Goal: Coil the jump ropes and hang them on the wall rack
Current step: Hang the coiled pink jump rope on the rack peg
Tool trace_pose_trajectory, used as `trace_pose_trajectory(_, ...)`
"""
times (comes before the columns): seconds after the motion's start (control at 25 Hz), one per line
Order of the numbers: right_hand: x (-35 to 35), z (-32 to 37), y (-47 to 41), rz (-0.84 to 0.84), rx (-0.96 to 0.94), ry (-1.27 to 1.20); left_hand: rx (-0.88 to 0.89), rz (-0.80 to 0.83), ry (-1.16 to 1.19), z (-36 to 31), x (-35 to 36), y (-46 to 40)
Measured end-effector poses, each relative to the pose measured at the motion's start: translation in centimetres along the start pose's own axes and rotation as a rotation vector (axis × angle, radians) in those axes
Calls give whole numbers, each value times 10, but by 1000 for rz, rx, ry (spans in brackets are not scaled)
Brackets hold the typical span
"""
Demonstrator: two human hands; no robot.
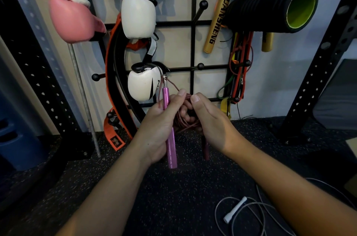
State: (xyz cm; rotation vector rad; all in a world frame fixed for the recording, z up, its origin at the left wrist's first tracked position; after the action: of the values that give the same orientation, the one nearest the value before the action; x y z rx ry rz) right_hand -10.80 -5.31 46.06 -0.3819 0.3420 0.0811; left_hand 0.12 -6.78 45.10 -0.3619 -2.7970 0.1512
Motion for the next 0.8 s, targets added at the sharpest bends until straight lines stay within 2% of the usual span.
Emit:
trace_pose_trajectory(0.16,0,5,5,-10,-21,48,-23,75,-235,-2,-13,-2)
trace_pose_trajectory(0.28,-2,0,4,11,14,38,30,69,-208,1,-10,1)
trace_pose_trajectory(0.44,-9,-5,7,14,58,4,125,63,-346,-1,-5,3)
trace_pose_trajectory(0.6,-18,-10,12,13,117,52,47,138,-419,1,-8,4)
trace_pose_trajectory(0.68,-24,-8,13,14,112,79,77,98,-456,-5,-6,5)
trace_pose_trajectory(0.8,-45,-5,13,-57,115,-12,218,-24,-492,-20,2,8)
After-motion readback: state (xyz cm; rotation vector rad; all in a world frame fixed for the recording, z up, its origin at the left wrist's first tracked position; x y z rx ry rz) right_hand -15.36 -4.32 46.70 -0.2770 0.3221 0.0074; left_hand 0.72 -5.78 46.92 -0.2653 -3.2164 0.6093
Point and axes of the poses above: each hand's wrist, its own y-axis away from the middle knuckle, its own x-axis out of the palm, z = x × y, the point moved 8 cm from there along -y, towards the middle knuckle, and after that the axes turned 2 degrees about x, right-handed, at the moved point
